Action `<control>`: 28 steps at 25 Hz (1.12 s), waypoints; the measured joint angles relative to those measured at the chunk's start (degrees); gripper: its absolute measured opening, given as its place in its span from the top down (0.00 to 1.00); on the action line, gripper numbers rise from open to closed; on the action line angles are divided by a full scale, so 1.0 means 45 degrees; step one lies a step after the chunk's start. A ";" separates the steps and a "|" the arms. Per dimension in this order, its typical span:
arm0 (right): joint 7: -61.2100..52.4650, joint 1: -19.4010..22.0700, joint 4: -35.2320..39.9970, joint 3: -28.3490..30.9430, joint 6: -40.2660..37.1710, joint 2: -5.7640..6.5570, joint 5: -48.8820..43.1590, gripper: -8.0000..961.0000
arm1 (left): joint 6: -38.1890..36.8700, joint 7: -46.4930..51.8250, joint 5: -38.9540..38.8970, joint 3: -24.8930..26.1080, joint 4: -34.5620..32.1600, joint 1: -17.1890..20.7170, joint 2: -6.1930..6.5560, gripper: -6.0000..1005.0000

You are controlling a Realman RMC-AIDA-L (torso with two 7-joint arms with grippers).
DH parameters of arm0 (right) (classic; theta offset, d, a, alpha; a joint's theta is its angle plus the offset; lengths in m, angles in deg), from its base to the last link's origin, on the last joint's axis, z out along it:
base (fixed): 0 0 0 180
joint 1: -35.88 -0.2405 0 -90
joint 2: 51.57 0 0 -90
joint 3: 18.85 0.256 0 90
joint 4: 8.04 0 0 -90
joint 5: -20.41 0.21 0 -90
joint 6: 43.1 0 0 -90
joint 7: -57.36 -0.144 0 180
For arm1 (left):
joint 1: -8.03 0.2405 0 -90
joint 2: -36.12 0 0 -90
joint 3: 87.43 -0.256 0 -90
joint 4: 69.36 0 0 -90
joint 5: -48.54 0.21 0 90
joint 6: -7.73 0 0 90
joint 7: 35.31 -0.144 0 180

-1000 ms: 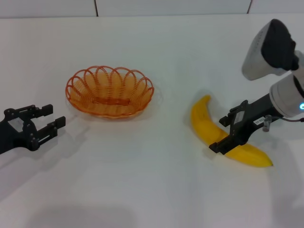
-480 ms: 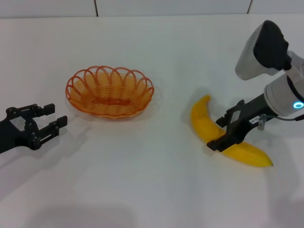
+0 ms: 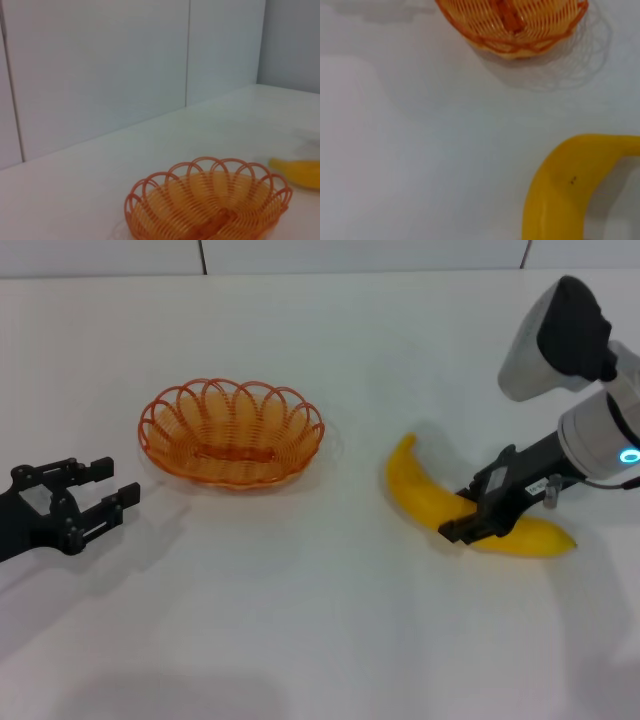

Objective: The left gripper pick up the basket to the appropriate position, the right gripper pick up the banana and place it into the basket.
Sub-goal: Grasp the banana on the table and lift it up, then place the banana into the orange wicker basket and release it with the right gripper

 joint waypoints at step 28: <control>-0.0051 -0.3958 -0.0480 -0.4918 0.5428 -0.0130 0.3446 0.50 | 0.0020 -0.0006 0.0110 -0.0060 0.0003 -0.0308 -0.0050 0.53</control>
